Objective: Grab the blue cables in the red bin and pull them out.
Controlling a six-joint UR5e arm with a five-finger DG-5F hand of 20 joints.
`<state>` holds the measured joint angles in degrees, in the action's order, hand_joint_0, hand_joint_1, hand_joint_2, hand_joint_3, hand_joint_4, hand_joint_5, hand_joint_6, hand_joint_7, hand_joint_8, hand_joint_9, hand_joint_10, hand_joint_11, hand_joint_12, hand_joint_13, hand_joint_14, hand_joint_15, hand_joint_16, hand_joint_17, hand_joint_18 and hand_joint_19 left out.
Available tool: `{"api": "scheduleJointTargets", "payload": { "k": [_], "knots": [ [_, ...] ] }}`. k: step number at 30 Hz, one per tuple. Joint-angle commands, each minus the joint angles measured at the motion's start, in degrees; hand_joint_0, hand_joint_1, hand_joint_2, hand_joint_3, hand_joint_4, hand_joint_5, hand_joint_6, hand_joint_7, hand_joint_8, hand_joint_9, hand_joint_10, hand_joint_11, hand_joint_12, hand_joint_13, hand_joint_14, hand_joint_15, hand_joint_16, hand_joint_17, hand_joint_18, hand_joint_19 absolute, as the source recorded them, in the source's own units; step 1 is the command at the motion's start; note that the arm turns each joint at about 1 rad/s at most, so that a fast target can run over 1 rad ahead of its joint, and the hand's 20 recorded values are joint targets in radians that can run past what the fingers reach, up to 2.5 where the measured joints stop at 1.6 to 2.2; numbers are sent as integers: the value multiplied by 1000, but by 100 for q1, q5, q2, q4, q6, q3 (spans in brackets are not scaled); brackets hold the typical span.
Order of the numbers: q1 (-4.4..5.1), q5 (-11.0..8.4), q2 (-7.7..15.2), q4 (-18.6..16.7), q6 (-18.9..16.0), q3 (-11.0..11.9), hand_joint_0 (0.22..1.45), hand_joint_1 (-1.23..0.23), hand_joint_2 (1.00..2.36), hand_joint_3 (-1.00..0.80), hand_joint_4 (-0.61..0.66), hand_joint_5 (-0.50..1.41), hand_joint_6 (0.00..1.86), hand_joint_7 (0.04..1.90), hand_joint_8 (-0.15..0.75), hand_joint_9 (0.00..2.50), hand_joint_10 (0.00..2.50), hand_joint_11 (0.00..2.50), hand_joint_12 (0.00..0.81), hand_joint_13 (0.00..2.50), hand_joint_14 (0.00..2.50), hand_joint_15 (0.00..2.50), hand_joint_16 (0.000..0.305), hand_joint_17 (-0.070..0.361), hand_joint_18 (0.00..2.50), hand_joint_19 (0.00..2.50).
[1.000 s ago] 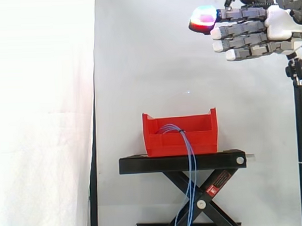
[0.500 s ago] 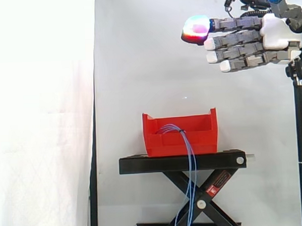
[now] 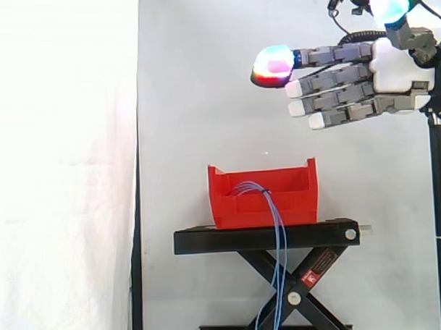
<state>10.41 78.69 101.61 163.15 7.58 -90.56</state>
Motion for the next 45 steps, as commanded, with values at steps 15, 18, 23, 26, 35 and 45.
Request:
{"api": "scheduleJointTargets", "payload": {
  "k": [15,18,23,26,35,45],
  "knots": [
    [190,155,34,-293,2841,-5,775,-762,1000,-1000,149,241,7,185,228,417,4,109,306,297,8,229,43,97,203,421],
    [207,58,113,-407,2823,-5,776,-762,1000,-1000,149,242,7,185,229,417,4,106,306,297,8,236,43,97,202,421],
    [207,67,315,-486,2797,-5,775,-762,1000,-1000,149,242,7,185,229,419,3,102,306,298,8,237,43,97,203,422],
    [216,85,386,-504,2823,-5,775,-762,1000,-1000,149,242,7,183,230,418,4,109,306,297,8,236,43,97,205,421],
    [269,234,755,-688,3605,3,777,-764,1000,-1000,155,251,7,185,232,431,4,110,304,300,8,230,43,97,210,421],
    [277,181,1027,-1242,6330,-5,783,-768,1000,-1000,162,288,7,189,237,485,5,137,304,336,8,238,42,95,248,424]
  ]
}}
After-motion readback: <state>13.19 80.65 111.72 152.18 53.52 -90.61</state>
